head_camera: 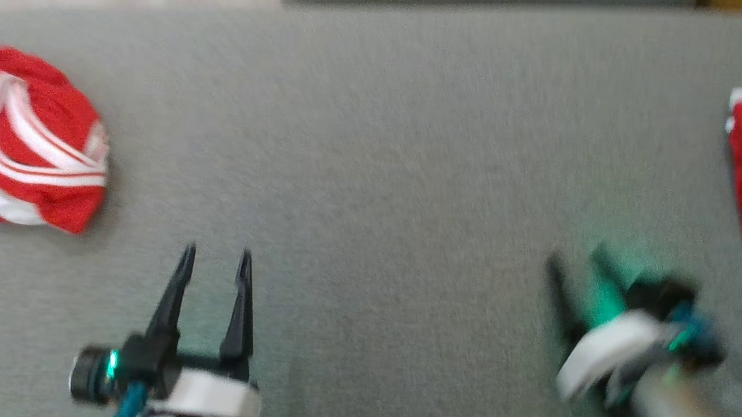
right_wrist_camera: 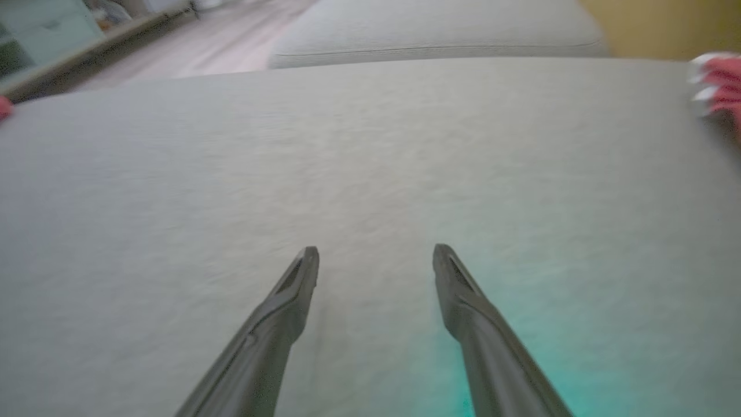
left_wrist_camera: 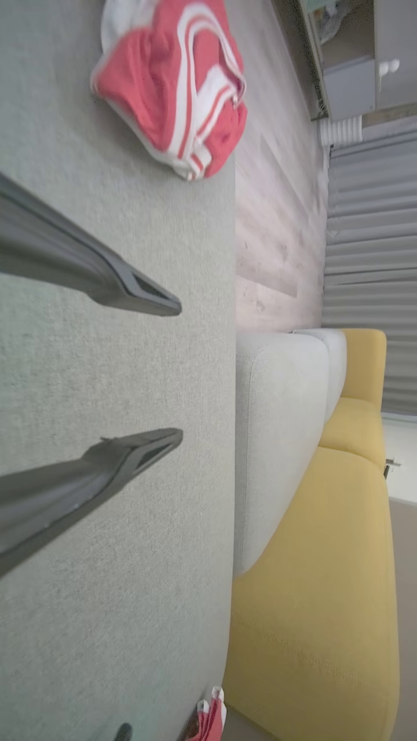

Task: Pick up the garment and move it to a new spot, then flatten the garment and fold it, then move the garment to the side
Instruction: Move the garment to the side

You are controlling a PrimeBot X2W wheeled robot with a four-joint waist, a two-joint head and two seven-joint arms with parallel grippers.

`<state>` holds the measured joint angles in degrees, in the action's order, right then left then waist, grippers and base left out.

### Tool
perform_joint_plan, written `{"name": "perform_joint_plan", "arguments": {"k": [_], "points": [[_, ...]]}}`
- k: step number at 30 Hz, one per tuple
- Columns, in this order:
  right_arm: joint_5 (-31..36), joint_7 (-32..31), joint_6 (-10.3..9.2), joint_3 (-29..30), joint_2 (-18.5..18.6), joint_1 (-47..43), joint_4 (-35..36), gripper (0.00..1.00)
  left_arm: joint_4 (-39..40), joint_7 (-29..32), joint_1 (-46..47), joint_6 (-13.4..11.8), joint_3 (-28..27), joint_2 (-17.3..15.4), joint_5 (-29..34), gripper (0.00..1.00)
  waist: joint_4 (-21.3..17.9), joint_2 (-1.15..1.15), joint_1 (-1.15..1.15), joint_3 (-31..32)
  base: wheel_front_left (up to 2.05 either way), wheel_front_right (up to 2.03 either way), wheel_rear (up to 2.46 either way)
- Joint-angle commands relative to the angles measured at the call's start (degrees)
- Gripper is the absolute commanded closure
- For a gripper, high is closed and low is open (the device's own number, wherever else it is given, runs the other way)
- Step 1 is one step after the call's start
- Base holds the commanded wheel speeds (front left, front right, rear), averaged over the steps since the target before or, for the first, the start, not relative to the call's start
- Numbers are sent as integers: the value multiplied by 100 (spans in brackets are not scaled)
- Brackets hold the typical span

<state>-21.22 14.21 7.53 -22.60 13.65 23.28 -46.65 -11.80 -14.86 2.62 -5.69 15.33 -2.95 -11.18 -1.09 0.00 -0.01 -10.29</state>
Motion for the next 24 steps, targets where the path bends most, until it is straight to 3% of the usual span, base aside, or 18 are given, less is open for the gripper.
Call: {"name": "perform_joint_plan", "arguments": {"k": [1, 6, 14, 24], "points": [[-125, 75, -4, -114, -103, -348, 282, 0, 146, -14, -131, -59, -124, 7, -42, 0, 449, 0, 1, 819, 0, 0, 0], [-45, 77, -4, 59, -441, -1161, 956, 0, 290, -14, -468, -148, -147, 7, 24, 0, 572, 0, 1, 1154, 0, 0, 0], [1101, 78, -4, 1232, -991, -2630, 3227, 0, 867, -14, -989, -311, -400, 7, 197, 0, 678, 0, 1, 1489, 0, 0, 0], [1259, 78, -4, 1636, -1074, -3011, 3517, 0, 836, -14, -1158, -244, -436, 7, 401, 0, 656, 0, 1, 1580, 0, 0, 0]]}}
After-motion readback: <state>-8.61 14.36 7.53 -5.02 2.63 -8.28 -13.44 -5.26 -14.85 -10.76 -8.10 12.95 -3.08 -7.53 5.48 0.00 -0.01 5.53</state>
